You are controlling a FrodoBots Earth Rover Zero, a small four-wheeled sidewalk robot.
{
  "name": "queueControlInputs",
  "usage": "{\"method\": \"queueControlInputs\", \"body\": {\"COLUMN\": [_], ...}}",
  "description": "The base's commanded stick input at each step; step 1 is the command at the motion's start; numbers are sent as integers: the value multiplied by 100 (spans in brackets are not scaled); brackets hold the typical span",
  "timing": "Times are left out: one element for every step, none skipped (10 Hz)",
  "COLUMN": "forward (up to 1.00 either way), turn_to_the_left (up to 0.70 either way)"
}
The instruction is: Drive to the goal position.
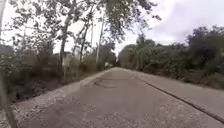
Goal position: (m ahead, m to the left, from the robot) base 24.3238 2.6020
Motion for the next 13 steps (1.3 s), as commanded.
{"method": "queueControlInputs", "body": {"forward": [70, 70, 70, 70, 70, 70, 70, 70, 70, 70, 70, 70, 70], "turn_to_the_left": [3, 3, 2, 2, 2, 2, 2, 2, 2, 2, 2, 2, 2]}}
